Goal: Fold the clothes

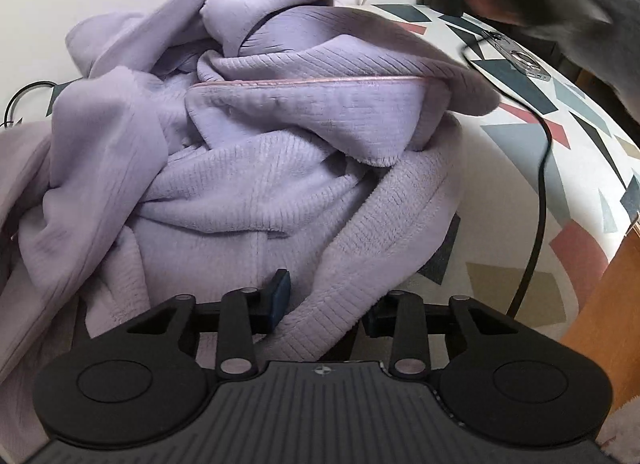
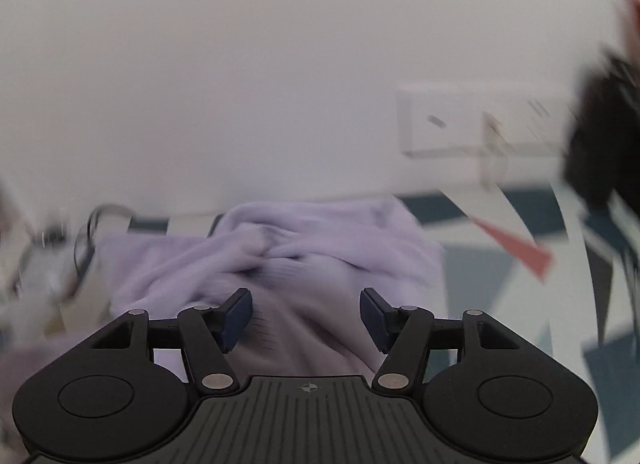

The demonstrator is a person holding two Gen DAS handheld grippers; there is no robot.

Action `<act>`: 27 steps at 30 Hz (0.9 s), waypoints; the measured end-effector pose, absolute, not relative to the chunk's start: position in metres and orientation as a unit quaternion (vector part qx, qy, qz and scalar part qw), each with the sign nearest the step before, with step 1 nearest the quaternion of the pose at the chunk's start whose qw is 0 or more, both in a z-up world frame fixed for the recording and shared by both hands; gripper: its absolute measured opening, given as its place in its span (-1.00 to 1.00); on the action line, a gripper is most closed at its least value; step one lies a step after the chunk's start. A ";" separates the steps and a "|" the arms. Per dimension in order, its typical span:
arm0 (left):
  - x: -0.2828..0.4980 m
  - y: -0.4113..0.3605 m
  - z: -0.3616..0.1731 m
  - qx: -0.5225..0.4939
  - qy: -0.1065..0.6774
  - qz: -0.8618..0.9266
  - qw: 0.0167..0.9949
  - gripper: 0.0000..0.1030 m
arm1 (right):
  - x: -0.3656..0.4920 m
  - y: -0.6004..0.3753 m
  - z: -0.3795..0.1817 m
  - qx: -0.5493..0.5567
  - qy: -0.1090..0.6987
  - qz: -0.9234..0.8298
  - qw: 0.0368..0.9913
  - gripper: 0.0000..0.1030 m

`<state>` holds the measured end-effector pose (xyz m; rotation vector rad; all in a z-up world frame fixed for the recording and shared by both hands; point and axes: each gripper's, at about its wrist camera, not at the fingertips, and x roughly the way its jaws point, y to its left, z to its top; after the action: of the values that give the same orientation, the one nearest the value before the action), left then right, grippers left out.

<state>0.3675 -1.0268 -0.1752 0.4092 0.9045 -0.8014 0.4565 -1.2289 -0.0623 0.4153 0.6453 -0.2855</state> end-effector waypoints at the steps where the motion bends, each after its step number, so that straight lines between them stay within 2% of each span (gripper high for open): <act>1: 0.367 -1.026 -0.175 0.191 0.422 -0.374 0.804 -0.34 | 0.441 -1.242 -0.062 0.235 0.300 -0.151 0.912 0.17; 6: 0.363 -1.023 -0.174 0.189 0.424 -0.372 0.804 -0.37 | 0.346 -1.293 -0.074 0.299 0.256 -0.258 0.882 0.14; 11: 0.360 -1.029 -0.175 0.201 0.425 -0.369 0.802 -0.49 | 0.282 -1.292 -0.111 0.323 0.280 -0.305 0.851 0.00; 16: 0.356 -1.031 -0.174 0.208 0.428 -0.375 0.796 -0.53 | 0.283 -1.243 -0.142 0.245 0.347 -0.302 0.854 0.00; 19: 0.353 -1.035 -0.173 0.215 0.431 -0.377 0.791 -0.53 | 0.301 -1.213 -0.154 0.138 0.384 -0.288 0.866 0.14; 24: 0.349 -1.048 -0.168 0.215 0.441 -0.402 0.773 -0.53 | 0.327 -1.197 -0.157 0.054 0.360 -0.267 0.892 0.15; 27: 0.345 -1.056 -0.164 0.215 0.432 -0.428 0.764 -0.54 | 0.338 -1.194 -0.153 0.023 0.351 -0.238 0.906 0.24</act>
<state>0.3445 -1.0562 -0.1639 0.4664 0.9384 -0.9313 0.3376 -1.1945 -0.1527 0.0484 0.7246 -0.4907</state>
